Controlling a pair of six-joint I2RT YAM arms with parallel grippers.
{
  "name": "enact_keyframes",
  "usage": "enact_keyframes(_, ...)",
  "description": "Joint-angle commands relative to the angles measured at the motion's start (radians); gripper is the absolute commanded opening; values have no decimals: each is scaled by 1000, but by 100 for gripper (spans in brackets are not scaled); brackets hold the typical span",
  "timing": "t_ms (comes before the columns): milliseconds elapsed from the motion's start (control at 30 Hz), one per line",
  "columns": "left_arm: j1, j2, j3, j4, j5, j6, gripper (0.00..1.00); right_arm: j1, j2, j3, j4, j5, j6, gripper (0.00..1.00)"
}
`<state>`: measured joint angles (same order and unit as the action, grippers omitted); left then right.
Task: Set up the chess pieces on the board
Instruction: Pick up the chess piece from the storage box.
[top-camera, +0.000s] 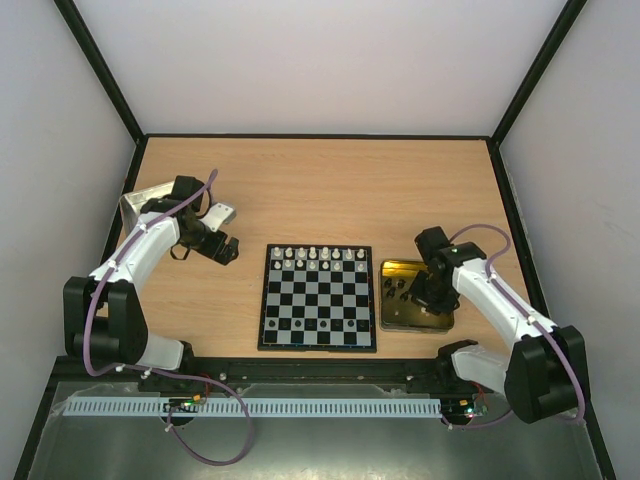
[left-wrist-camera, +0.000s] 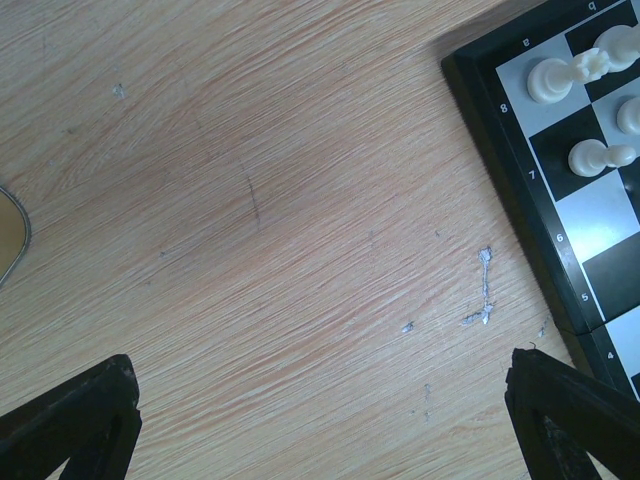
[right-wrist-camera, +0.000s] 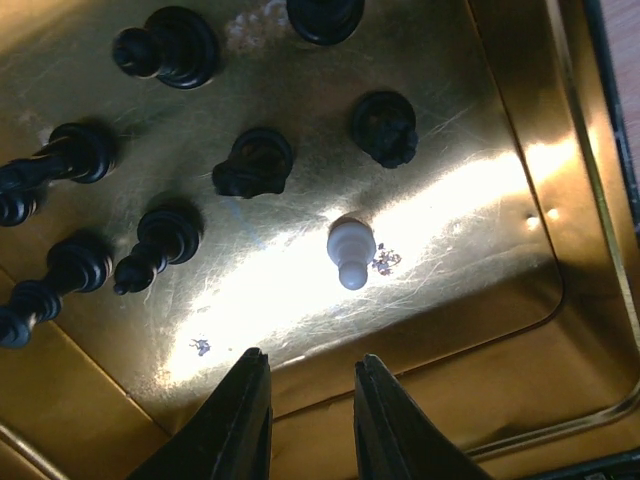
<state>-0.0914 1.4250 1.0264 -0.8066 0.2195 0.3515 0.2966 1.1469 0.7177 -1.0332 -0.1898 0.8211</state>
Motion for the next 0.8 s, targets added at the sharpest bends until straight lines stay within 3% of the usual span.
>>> enact_keyframes(0,-4,2,4,-31,8,2,99,-21,-24,-37,36,-3,13,22)
enact_keyframes(767,-4,1,6,-28,-6,-3,99,-122,34,-112,157,-6,-23,22)
